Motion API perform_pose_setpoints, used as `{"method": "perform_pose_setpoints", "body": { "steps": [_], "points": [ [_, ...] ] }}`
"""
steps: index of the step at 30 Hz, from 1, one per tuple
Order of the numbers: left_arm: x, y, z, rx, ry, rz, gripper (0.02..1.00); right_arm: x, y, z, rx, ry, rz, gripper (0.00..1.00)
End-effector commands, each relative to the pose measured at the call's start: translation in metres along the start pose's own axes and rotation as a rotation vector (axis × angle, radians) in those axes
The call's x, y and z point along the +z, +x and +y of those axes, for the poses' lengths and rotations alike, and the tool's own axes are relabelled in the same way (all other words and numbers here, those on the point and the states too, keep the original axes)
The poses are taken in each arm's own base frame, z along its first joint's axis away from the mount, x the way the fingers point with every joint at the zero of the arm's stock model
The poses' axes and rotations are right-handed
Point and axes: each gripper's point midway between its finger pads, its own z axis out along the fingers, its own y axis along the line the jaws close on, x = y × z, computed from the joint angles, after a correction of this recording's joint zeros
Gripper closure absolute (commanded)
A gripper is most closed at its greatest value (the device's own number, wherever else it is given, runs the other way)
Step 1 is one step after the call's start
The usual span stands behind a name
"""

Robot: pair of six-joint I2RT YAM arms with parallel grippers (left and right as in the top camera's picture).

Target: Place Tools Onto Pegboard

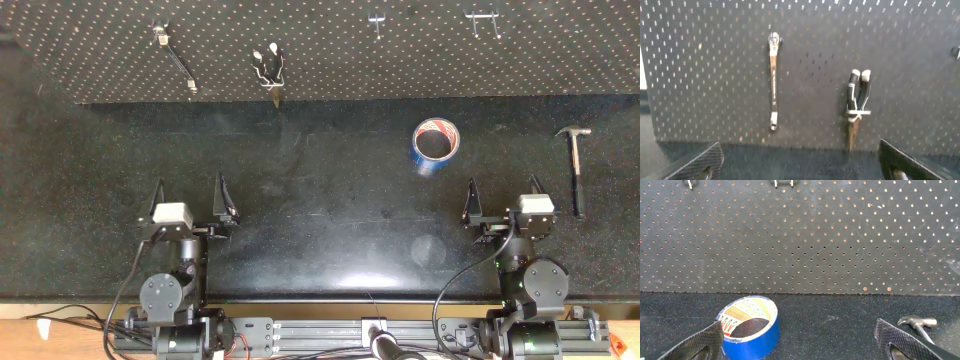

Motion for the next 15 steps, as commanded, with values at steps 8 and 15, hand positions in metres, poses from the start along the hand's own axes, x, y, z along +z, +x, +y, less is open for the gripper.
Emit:
{"method": "perform_pose_setpoints", "body": {
  "steps": [8, 15],
  "points": [
    [-0.0043, 0.0411, -0.0119, -0.014, 0.051, 0.165, 0.023, 0.0, 0.0022, -0.0017, -0.007, 0.008, 0.004, 0.02],
    [-0.0043, 0.0411, -0.0119, -0.014, 0.051, 0.165, 0.023, 0.0, 0.0022, -0.0017, -0.007, 0.008, 0.004, 0.02]
  ]
}}
